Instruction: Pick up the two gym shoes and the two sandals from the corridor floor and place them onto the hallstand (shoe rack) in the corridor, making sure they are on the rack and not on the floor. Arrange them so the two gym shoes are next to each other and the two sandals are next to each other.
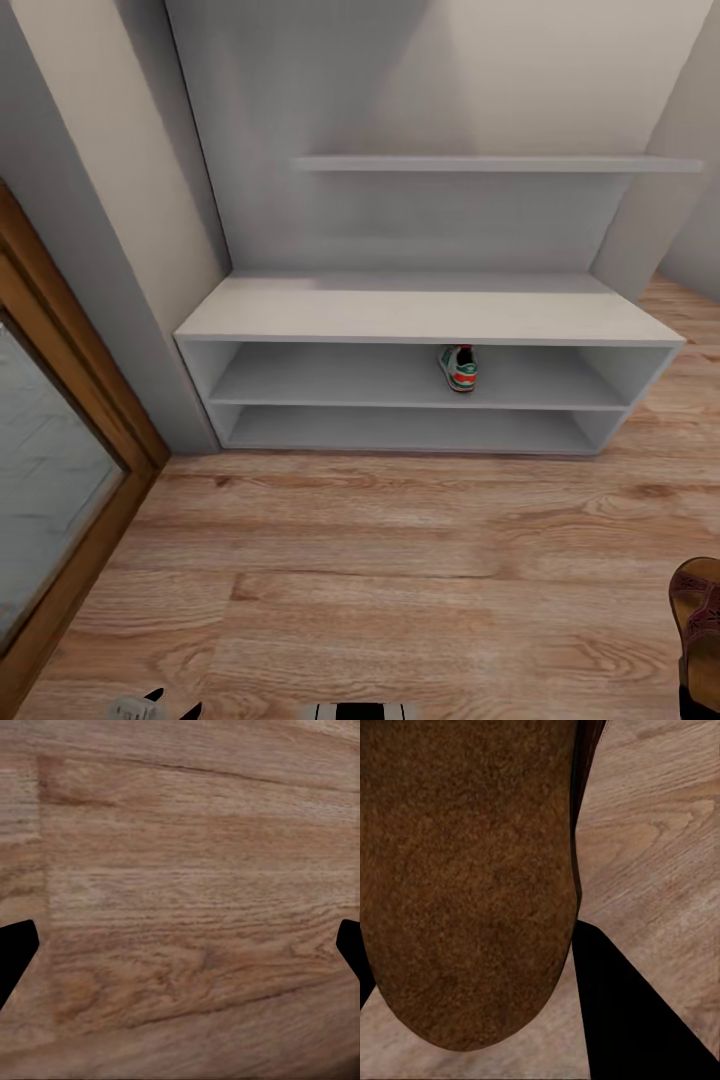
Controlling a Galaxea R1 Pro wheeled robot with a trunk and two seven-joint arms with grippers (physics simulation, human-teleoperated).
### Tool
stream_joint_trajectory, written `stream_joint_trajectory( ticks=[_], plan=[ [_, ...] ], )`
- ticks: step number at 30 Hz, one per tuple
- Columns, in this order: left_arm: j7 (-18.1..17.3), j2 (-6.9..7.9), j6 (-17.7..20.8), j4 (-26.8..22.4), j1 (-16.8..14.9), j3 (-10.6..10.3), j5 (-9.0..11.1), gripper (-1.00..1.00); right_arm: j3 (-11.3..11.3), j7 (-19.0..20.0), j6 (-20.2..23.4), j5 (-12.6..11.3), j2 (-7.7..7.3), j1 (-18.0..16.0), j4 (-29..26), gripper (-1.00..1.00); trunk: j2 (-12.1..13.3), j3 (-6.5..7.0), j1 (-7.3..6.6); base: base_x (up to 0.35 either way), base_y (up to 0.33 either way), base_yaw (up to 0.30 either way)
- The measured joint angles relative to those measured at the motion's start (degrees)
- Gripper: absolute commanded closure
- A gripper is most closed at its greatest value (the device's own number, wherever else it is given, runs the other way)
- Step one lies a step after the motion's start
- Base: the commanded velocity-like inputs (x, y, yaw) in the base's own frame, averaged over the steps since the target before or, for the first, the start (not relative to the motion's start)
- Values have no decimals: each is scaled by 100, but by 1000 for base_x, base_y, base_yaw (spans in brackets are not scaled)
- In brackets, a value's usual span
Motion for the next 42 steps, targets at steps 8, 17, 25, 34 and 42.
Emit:
stream_joint_trajectory(
  ticks=[8, 17, 25, 34, 42],
  plan=[
    [0, 0, 0, 0, 0, 0, 0, -100, 0, 0, 0, -3, 0, 0, 0, 100, 0, 0, 0, 0, 309, 0],
    [2, -2, 0, 2, -1, -3, 3, -100, -2, 1, 2, -8, 0, 0, -24, 100, 0, 0, 0, 0, 223, 0],
    [3, -18, -1, -16, -1, -16, -2, -100, -11, 2, 3, 7, -6, 1, -21, 100, 0, 0, 0, 0, 13, 0],
    [-337, -67, 8, -388, -19, -49, 21, -100, 10, 9, 3, 1, 5, 1, -13, 100, 0, 0, 0, 0, 0, 0],
    [-1494, -187, 133, -1251, -44, -90, -18, -100, 1328, 7, 123, 18, 429, -58, 306, 100, 0, 0, 0, 0, 0, 0]
  ],
)
